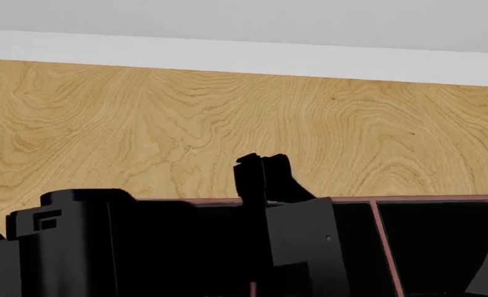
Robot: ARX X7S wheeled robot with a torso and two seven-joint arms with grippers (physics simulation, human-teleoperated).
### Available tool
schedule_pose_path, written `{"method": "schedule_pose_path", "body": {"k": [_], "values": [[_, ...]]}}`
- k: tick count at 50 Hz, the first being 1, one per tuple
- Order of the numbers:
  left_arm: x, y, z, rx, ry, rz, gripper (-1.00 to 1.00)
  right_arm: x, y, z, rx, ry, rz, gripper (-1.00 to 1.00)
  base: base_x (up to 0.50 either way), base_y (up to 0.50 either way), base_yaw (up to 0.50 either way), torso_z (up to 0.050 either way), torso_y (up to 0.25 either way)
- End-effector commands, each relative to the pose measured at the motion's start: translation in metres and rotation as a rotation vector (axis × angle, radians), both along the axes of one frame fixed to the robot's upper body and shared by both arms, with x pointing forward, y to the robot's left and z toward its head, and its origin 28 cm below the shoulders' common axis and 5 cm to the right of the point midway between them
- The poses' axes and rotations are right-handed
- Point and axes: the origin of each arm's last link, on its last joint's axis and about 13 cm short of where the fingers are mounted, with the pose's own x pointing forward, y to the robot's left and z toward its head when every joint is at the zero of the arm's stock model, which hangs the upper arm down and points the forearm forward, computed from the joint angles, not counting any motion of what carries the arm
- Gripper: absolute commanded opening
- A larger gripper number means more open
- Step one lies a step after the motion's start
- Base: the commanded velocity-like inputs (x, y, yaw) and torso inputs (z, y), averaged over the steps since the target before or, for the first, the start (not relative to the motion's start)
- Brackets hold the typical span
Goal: Pick up the book and place it in the back compartment of the caddy.
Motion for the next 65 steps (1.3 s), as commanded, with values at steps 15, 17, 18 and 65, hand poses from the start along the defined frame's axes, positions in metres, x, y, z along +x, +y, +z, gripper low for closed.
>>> {"method": "schedule_pose_path", "body": {"k": [15,17,18,65], "values": [[0.025,0.008,0.009,-0.132,-0.102,0.112,1.00,-0.001,-0.001,-0.002,0.002,0.001,0.001,1.00,0.00,0.00,0.00,0.000,0.000],[0.027,0.009,0.009,-0.153,-0.111,0.124,1.00,-0.001,-0.001,-0.003,0.001,0.003,0.002,1.00,0.00,0.00,0.00,0.000,0.000],[0.028,0.009,0.010,-0.166,-0.116,0.129,1.00,-0.001,-0.001,-0.003,0.001,0.003,0.002,1.00,0.00,0.00,0.00,0.000,0.000],[0.056,0.038,-0.002,-0.704,-0.319,0.450,1.00,-0.009,0.004,-0.004,0.061,-0.099,0.034,1.00,0.00,0.00,0.00,0.000,0.000]]}}
